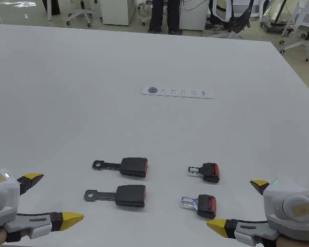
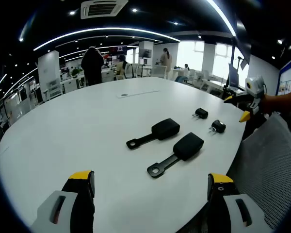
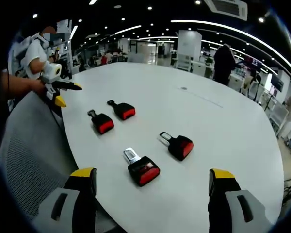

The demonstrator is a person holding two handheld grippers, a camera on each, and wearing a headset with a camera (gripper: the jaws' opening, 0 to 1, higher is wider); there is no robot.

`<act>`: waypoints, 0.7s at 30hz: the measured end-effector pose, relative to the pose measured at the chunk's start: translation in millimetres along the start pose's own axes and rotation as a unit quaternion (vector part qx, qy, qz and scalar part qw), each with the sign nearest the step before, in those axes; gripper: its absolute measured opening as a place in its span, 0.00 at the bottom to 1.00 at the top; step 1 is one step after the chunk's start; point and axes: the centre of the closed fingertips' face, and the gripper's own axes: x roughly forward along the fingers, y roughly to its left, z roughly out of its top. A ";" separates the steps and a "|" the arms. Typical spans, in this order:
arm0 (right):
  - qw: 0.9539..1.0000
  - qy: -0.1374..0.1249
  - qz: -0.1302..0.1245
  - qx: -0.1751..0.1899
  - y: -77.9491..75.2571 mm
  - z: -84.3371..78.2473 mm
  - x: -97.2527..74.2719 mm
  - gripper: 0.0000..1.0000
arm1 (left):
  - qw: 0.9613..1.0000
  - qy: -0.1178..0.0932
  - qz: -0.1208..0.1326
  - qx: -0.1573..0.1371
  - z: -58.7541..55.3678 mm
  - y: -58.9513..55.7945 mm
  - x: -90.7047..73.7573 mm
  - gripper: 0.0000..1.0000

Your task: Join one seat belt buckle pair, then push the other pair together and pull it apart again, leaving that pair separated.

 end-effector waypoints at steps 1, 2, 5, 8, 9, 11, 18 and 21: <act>1.000 0.000 0.000 0.000 -0.2 -0.1 -0.1 0.98 | 1.000 0.000 0.000 0.000 -0.4 0.5 0.0 0.97; 1.000 0.001 -0.001 0.000 -0.5 -0.3 -0.3 0.98 | 1.000 0.000 0.000 0.000 -0.2 -0.1 0.0 0.97; 1.000 0.002 -0.001 -0.001 -1.5 -0.3 -0.7 0.98 | 1.000 -0.002 -0.001 -0.001 0.0 0.9 0.2 0.97; 1.000 0.003 -0.002 -0.003 -2.3 0.5 -1.5 0.98 | 1.000 -0.002 -0.002 0.000 0.5 0.5 0.9 0.97; 1.000 0.004 -0.002 -0.003 -2.6 0.6 -1.3 0.98 | 1.000 -0.002 -0.002 -0.001 0.6 0.2 1.0 0.97; 1.000 0.005 -0.003 -0.004 -3.5 0.3 -0.7 0.98 | 1.000 -0.002 -0.002 -0.001 0.8 -0.2 1.1 0.97; 1.000 0.006 -0.002 -0.004 -2.1 0.7 0.7 0.98 | 1.000 0.000 -0.003 -0.003 1.1 -2.0 1.8 0.98; 1.000 0.007 -0.002 -0.005 -0.9 2.2 1.1 0.98 | 1.000 -0.001 -0.002 -0.005 1.4 -2.9 1.2 0.98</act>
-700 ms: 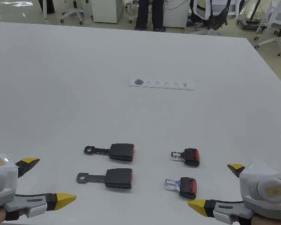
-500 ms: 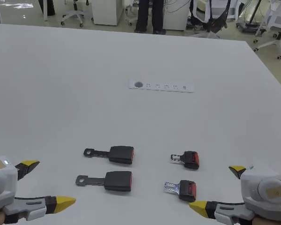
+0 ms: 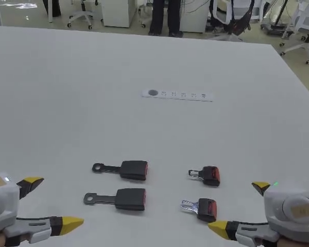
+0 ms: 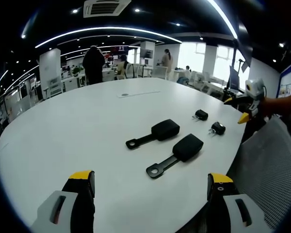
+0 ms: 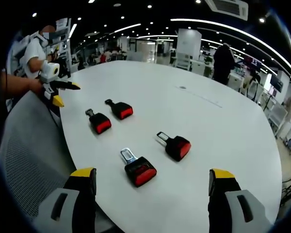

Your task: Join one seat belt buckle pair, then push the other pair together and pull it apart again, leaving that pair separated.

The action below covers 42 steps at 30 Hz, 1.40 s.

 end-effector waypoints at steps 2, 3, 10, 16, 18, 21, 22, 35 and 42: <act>1.000 -0.002 0.000 0.000 0.7 1.7 0.7 0.98 | 1.000 -0.001 0.000 -0.002 0.2 0.0 -0.1 0.98; 1.000 -0.003 0.000 0.000 0.6 2.3 1.4 0.98 | 1.000 -0.001 0.001 -0.002 0.1 0.7 0.1 0.98; 1.000 -0.004 0.000 0.001 0.3 4.5 2.5 0.98 | 1.000 -0.001 0.001 0.001 -3.2 6.4 0.5 0.98; 1.000 -0.005 0.003 0.010 2.7 5.0 2.5 0.98 | 1.000 -0.003 0.003 0.001 -1.0 3.8 -0.7 0.98; 1.000 -0.004 0.003 0.008 3.1 5.1 2.8 0.98 | 1.000 -0.002 0.003 0.002 -0.5 3.2 -0.9 0.98; 1.000 -0.004 0.004 0.006 4.2 5.7 3.5 0.98 | 1.000 -0.003 0.003 0.001 -0.8 4.1 -0.5 0.98; 1.000 -0.003 0.004 0.005 5.0 5.4 3.4 0.98 | 1.000 -0.003 0.003 0.001 -0.9 3.9 -0.8 0.98; 1.000 -0.005 0.004 0.013 5.1 7.8 1.7 0.96 | 1.000 -0.007 0.008 -0.003 0.6 6.5 -1.8 0.97; 1.000 0.002 0.002 0.010 4.2 0.8 2.7 0.96 | 1.000 -0.006 0.008 -0.005 1.2 4.6 -1.9 0.97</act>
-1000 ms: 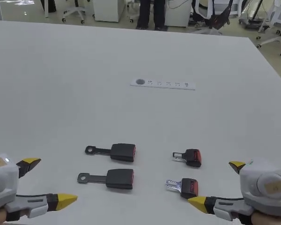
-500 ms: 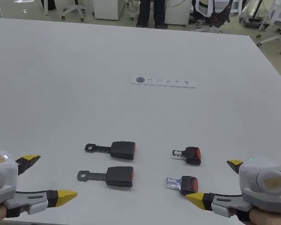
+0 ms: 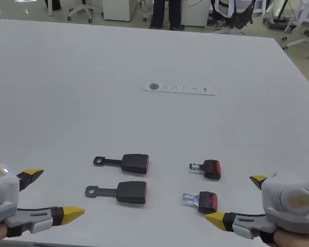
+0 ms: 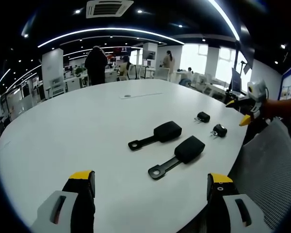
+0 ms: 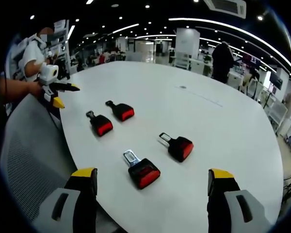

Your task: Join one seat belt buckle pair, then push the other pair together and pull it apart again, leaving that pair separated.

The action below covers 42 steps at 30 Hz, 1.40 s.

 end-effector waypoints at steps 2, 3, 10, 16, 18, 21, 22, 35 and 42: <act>1.000 0.001 0.000 0.000 0.5 -0.3 -0.7 0.96 | 1.000 0.000 -0.001 0.000 -0.4 0.2 0.1 0.97; 1.000 0.001 0.001 0.002 0.5 -0.4 -0.5 0.96 | 1.000 0.001 -0.001 0.001 -0.6 0.1 0.0 0.97; 1.000 -0.010 0.003 0.013 3.1 10.8 -0.1 0.96 | 1.000 -0.001 0.001 -0.001 0.1 0.3 -0.6 0.97; 1.000 -0.005 0.004 0.006 4.3 9.1 -0.1 0.96 | 1.000 -0.004 0.004 -0.004 0.3 3.0 -1.6 0.97; 1.000 -0.003 0.004 0.003 4.2 7.7 0.6 0.96 | 1.000 -0.004 0.004 -0.005 0.8 2.7 -1.2 0.96; 1.000 0.003 0.004 -0.005 4.0 6.0 0.6 0.96 | 1.000 -0.003 0.006 -0.006 1.7 2.6 -1.8 0.95; 1.000 0.003 0.005 -0.006 3.8 6.3 0.6 0.96 | 1.000 -0.002 0.004 -0.009 2.2 1.6 -1.8 0.93; 0.999 0.028 0.022 -0.042 4.1 0.6 2.1 0.73 | 0.999 0.022 -0.032 -0.011 -1.7 -12.2 -2.7 0.64; 0.998 0.029 0.026 -0.055 3.0 1.1 2.7 0.68 | 0.998 0.037 -0.040 0.009 -2.8 -14.6 -0.6 0.60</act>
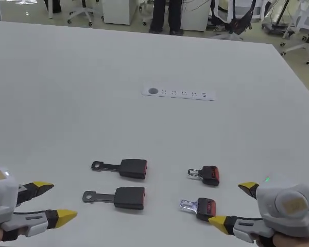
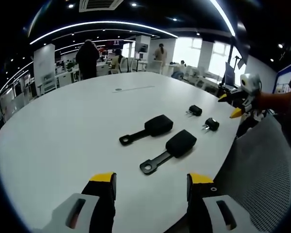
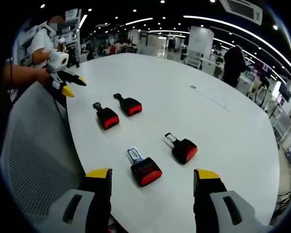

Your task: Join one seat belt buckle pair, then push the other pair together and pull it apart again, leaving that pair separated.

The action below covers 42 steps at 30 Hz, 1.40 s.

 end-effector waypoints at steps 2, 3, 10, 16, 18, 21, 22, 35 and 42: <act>1.000 0.003 0.000 -0.007 -1.3 0.1 -0.3 0.67 | 1.000 0.004 0.000 0.007 -1.0 1.6 -0.4 0.58; 1.000 0.003 0.001 -0.010 -1.2 0.3 -0.5 0.67 | 1.000 0.005 -0.001 0.009 -1.4 2.0 -0.6 0.57; 0.999 0.011 0.006 -0.034 -0.8 -1.4 2.0 0.65 | 0.999 0.019 -0.006 0.038 3.4 3.3 -0.2 0.54; 0.997 0.016 0.014 -0.069 0.7 1.0 3.6 0.61 | 0.995 0.044 -0.011 0.093 4.1 7.0 6.2 0.55; 0.997 0.021 0.018 -0.078 2.3 0.1 5.1 0.60 | 0.993 0.050 -0.013 0.103 5.0 5.9 8.2 0.57; 0.994 0.033 0.027 -0.105 5.0 -1.6 9.6 0.59 | 0.990 0.065 -0.022 0.124 7.6 1.8 13.7 0.55; 0.993 0.036 0.032 -0.110 6.6 -2.1 10.5 0.57 | 0.989 0.069 -0.023 0.127 7.2 2.1 15.2 0.55; 0.977 0.074 0.063 -0.187 13.0 -7.1 24.7 0.46 | 0.968 0.121 -0.047 0.213 6.9 2.8 41.5 0.48; 0.969 0.092 0.081 -0.213 15.7 -9.8 32.3 0.42 | 0.956 0.138 -0.072 0.250 12.6 -17.6 57.7 0.44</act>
